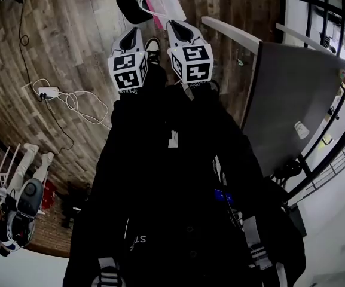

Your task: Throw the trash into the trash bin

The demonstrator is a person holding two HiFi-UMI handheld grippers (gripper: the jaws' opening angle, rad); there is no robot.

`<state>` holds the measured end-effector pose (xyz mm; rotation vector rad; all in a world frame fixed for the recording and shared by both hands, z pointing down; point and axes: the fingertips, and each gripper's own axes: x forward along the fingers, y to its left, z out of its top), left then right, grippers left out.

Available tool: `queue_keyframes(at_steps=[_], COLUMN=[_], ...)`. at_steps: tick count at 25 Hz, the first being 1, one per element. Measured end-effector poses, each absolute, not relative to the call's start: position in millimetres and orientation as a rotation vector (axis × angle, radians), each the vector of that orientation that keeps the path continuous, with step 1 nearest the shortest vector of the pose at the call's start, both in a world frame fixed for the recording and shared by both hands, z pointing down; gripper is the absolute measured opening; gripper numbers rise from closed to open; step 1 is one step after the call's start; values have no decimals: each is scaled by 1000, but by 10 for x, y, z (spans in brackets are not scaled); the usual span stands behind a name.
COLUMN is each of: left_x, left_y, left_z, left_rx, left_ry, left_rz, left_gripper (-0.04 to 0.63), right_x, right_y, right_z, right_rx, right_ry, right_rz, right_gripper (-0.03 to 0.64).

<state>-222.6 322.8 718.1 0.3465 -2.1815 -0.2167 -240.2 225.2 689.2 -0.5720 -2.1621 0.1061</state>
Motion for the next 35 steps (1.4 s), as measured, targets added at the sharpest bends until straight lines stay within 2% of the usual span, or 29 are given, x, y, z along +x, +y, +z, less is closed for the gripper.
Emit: queue_keyframes(at_steps=[20,35], left_x=[-2278,-2165], left_y=[3644,3684], left_z=[8893,9693], left_rx=[265,250], left_ry=[-2120,-2073], left_rz=[-231,-248], left_gripper=[0,0], right_x=[-2494,-2512], right_y=[2652,2801], right_z=[8693,9718], right_rx=[-635,-663], right_ry=[-2076,-2021], right_rz=[103,84], right_gripper=[20,20])
